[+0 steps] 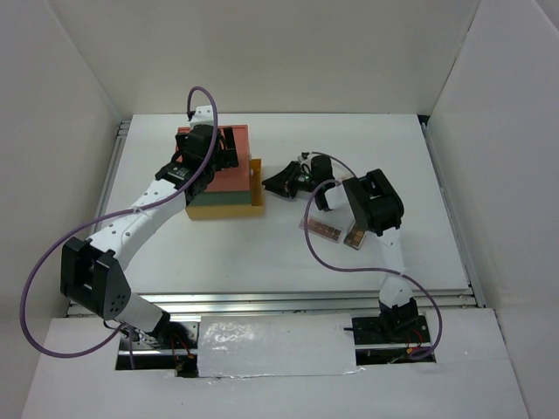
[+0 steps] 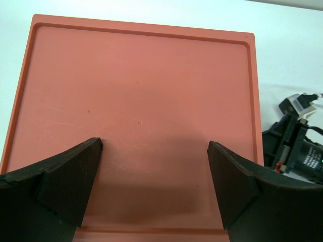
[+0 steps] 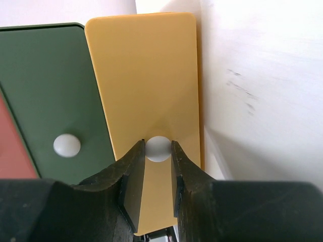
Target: Organize the makeup
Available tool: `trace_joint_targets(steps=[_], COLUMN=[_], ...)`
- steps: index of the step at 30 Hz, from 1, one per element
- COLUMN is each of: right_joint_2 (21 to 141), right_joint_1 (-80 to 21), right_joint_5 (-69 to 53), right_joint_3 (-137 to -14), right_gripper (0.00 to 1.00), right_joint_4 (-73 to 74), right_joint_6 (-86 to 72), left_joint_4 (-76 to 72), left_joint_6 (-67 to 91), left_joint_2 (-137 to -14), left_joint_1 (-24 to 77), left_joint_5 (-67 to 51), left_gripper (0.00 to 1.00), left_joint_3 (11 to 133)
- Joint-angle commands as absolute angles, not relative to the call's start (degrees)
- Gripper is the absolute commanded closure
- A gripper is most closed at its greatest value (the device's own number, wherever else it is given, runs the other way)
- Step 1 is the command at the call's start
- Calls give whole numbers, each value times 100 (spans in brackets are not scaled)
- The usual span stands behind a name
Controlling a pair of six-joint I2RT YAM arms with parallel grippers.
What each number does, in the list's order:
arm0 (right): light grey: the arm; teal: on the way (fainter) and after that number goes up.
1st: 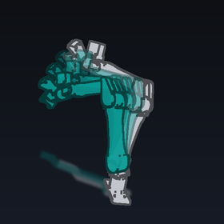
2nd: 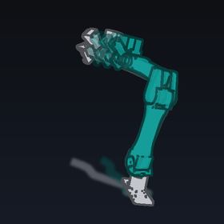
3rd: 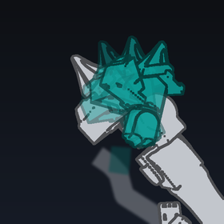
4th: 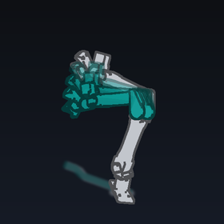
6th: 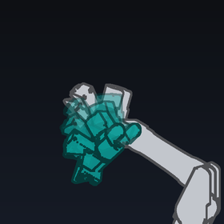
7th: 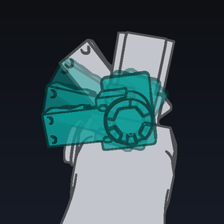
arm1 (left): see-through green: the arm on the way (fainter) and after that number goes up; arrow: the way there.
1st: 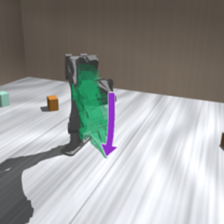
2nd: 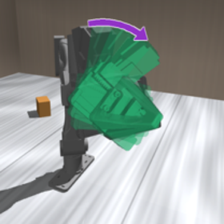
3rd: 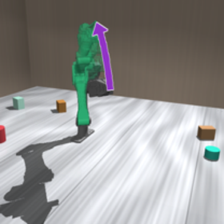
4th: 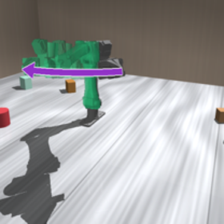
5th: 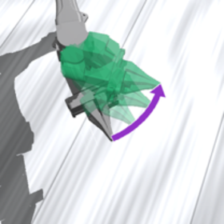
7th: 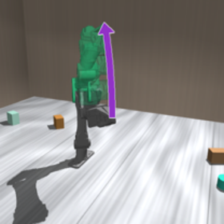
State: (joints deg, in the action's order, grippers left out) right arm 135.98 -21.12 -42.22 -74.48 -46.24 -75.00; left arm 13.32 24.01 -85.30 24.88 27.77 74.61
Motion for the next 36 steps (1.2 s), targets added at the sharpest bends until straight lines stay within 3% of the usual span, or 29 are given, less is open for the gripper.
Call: trace_joint_targets(steps=[1,26,27,31,32,33,34,36], right_joint_2=[13210,12489,12463,12033,11937,11648,11454,10815], right_joint_1=[-1925,-1002,-985,-1011,-1002,-1011,-1011,-1028], right_joint_5=[-4394,-4737,-4790,-4623,-4588,-4449,-4334,-3713], right_joint_3=[-7234,-6803,-6803,-6680,-6558,-6478,-6382,-6135], right_gripper=[93,95,83,57,45,20,1,0], right_joint_4=[-4351,-3638,-3639,-3262,-3200,-3034,-2893,-2159], right_joint_6=[-7155,-6407,-6346,-5951,-5872,-5662,-5495,-4891], left_joint_4=[1600,1573,1573,1582,1591,1591,1591,1635], left_joint_6=[2479,2487,2487,2505,2505,2496,2496,2470], left_joint_2=[-8569,-8508,-8517,-8534,-8525,-8525,-8508,-8482], left_joint_1=[2523,2531,2523,2523,2531,2531,2540,2549], left_joint_5=[2672,2672,2654,2646,2637,2619,2619,2593], left_gripper=[1,1,1,1,1,1,1,1], left_joint_3=[7321,7295,7295,7312,7313,7313,7330,7365])
